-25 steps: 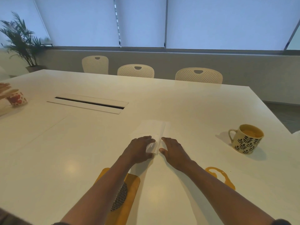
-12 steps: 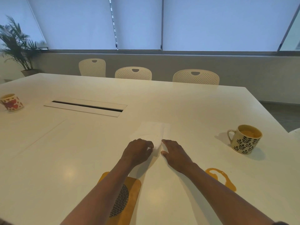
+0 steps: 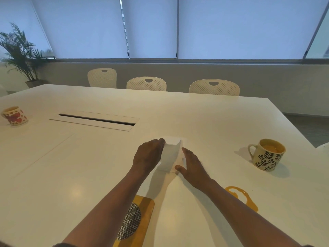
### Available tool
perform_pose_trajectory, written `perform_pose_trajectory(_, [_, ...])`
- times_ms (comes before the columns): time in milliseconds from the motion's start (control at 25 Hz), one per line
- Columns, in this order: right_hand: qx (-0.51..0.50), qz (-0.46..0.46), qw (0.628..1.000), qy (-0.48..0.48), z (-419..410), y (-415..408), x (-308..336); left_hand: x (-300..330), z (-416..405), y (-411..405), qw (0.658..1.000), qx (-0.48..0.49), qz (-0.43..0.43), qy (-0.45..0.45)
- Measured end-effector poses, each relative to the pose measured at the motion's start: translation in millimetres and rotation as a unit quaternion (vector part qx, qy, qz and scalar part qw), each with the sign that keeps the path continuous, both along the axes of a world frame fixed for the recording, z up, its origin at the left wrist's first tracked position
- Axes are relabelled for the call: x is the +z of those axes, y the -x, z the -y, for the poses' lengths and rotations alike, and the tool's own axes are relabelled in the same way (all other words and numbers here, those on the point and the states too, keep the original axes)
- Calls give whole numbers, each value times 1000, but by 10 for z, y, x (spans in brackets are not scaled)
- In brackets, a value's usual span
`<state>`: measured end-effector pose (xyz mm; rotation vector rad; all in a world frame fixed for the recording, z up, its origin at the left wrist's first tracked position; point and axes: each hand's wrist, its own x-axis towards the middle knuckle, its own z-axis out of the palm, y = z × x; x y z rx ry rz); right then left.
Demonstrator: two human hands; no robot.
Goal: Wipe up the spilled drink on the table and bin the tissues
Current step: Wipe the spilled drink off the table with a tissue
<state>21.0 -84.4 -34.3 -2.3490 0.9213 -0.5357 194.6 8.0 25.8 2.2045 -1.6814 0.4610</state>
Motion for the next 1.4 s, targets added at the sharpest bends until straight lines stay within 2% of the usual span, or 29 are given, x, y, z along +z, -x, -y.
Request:
perform_pose_trajectory(120, [-24,45,997,49,28,-25,83,189,11,25,998,-37,28,49])
perform_pose_trajectory(240, [-27,83,993,80,33,-69,149,315,17,90,986,-115,52,111])
perform_pose_trajectory(440, [-101,182,964,163,81,65,281,496,114,219,968,-197,61,140])
perform_pose_trajectory(560, [-107,183,951,224,146,164,416,608,185,288,958,-243,67,134])
perform_pose_trajectory(680, [-137,166,948,236,203,274,499,677,264,408,951,-256,71,159])
perform_pose_trajectory(760, [-179,205,948,167,186,355,551,662,322,510,950,-238,71,188])
perform_pose_trajectory(880, [-271,256,927,-42,101,461,567,575,394,696,949,-221,58,216])
perform_pose_trajectory(960, [-288,276,894,-203,79,517,545,499,411,851,948,-221,61,221])
perform_pose_trajectory(1000, [-287,320,857,-283,104,565,528,460,417,932,946,-225,64,224])
perform_pose_trajectory(1080, [-270,435,743,-430,174,706,576,380,420,1088,941,-239,66,229])
perform_pose_trajectory(1120, [-254,468,699,-478,206,801,602,327,423,1164,939,-248,65,228])
perform_pose_trajectory(1160, [-234,478,679,-505,233,896,605,266,428,1236,937,-261,64,222])
perform_pose_trajectory(1280, [-173,477,698,-505,226,1113,609,88,475,1402,929,-318,52,180])
perform_pose_trajectory(1400, [-186,451,757,-435,242,1216,633,28,546,1478,923,-349,31,158])
